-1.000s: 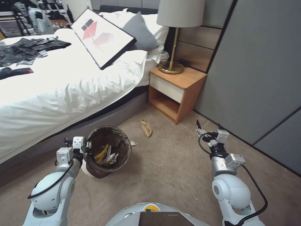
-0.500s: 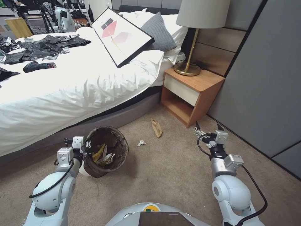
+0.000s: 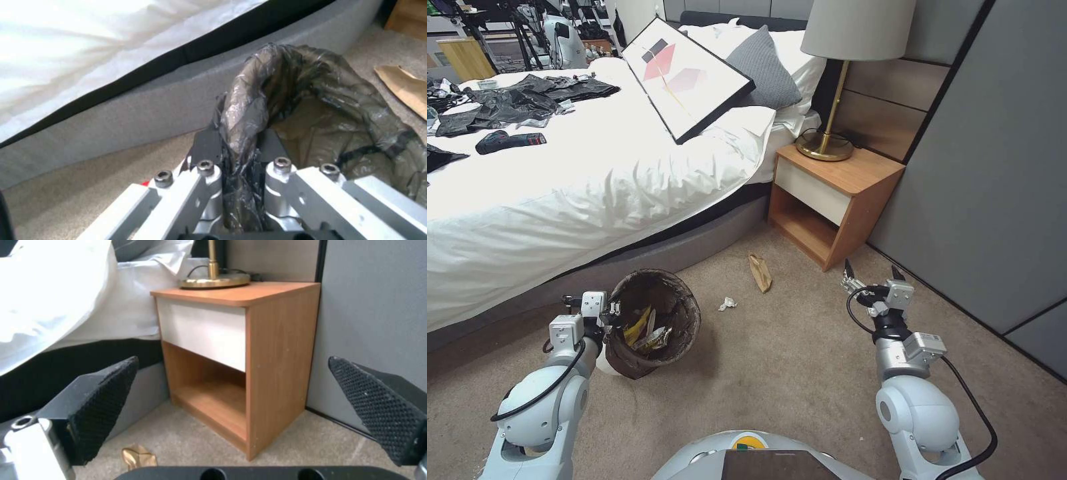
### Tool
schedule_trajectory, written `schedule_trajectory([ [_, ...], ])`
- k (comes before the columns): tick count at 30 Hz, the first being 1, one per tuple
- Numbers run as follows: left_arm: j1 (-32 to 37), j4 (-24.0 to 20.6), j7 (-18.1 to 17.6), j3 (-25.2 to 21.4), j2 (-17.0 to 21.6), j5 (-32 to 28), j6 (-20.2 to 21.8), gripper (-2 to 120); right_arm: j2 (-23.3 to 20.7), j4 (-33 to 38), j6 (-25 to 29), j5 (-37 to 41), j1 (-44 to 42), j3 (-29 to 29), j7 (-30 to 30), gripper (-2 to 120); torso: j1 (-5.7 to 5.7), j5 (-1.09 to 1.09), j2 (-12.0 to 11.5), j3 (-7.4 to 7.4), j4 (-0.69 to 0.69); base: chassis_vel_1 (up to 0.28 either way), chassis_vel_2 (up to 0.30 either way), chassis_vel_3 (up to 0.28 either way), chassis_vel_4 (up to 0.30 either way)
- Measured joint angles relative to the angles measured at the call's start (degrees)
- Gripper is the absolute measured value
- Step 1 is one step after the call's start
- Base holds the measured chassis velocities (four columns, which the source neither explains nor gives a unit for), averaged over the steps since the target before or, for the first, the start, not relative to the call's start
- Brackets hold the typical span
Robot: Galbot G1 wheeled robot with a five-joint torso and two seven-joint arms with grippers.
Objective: Pick up the trash bin, then pick up the garbage from the floor and place it into the trash bin.
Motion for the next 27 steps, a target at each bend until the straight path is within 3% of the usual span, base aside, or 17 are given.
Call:
schedule_trajectory([
  [27, 0.2, -1.0, 0.0, 0.5, 0.1, -0.1, -0.1, 6, -0.1, -0.6, 0.7, -1.2, -0.5, -1.2, -0.8, 100, 0.00, 0.00, 0.0, 0.00, -0.01, -0.014, 0.011, 0.014, -0.009],
])
